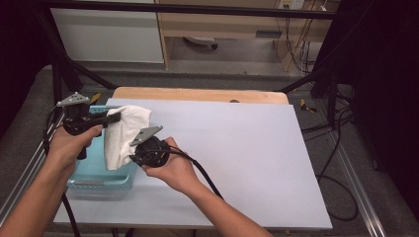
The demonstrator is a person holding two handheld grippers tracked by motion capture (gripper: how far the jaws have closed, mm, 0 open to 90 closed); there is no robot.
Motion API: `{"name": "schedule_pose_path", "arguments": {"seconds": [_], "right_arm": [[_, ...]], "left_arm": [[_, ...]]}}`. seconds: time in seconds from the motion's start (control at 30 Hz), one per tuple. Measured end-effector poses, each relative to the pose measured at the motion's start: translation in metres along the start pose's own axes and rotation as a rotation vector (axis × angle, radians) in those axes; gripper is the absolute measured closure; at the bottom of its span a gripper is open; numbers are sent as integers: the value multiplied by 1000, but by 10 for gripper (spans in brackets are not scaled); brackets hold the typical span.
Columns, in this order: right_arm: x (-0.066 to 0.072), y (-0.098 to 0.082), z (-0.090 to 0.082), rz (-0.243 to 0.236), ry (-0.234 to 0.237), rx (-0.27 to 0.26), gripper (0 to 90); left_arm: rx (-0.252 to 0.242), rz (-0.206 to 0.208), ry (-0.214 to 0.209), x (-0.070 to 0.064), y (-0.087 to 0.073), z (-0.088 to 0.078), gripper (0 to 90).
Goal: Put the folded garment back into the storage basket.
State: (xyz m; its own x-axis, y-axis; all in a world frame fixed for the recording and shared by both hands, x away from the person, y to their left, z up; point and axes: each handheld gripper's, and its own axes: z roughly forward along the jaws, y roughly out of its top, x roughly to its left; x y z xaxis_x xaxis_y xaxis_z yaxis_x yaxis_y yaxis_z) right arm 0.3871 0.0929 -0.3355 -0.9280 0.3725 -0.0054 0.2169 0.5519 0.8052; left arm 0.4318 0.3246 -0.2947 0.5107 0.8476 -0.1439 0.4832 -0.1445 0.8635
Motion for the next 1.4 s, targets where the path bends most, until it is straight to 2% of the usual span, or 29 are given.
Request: {"name": "schedule_pose_path", "arguments": {"seconds": [0.47,1.4], "right_arm": [[-2,-2,9,9,-2,4,831],[1,-3,33,21,15,17,830]], "left_arm": [[10,-11,6,6,-3,6,700],[23,-26,21,21,-14,5,700]]}}
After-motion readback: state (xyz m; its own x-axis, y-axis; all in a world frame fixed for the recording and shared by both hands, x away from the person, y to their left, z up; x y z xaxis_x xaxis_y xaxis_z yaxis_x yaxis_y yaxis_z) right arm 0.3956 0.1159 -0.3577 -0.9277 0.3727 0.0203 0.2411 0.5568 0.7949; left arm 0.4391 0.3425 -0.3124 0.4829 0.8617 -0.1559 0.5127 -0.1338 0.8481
